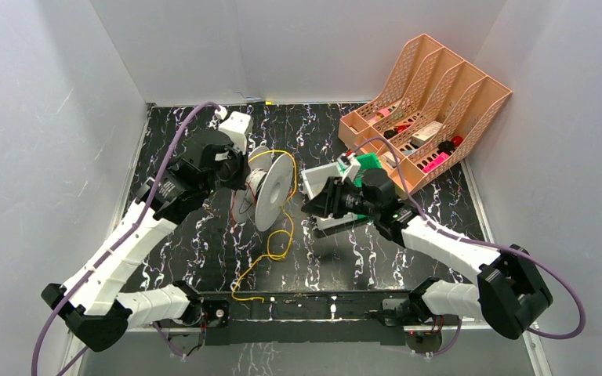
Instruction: Wrap the cables
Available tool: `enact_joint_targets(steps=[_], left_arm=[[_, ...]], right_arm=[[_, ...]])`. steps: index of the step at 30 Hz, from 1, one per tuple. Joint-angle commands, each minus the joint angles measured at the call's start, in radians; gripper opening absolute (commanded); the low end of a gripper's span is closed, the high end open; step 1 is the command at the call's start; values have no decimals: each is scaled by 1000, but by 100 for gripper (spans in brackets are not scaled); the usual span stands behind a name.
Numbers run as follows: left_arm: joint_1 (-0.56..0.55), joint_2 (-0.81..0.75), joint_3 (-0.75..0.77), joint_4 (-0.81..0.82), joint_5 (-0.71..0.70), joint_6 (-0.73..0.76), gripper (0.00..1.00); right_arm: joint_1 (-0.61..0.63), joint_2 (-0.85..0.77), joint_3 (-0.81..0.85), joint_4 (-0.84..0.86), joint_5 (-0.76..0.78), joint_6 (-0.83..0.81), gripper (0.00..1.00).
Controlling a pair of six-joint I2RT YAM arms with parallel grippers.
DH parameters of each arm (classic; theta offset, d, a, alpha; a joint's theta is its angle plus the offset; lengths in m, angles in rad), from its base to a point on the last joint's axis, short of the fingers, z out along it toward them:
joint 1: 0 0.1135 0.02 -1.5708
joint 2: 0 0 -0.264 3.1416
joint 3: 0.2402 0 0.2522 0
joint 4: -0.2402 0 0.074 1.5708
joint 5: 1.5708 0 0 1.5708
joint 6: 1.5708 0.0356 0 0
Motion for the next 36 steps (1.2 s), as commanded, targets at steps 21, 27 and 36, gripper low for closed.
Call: enact_joint_targets(steps=[21,27,36], left_arm=[[5,14,144,-8,20,-77,0],[5,10,151,-19,29,-78,0],[5,-32,129,-29,39,-53,0]], right_arm=[[184,259,-9,341,201,-200,57],[184,275,3,335,214,-203,35],[171,114,-4,196,387,-238,0]])
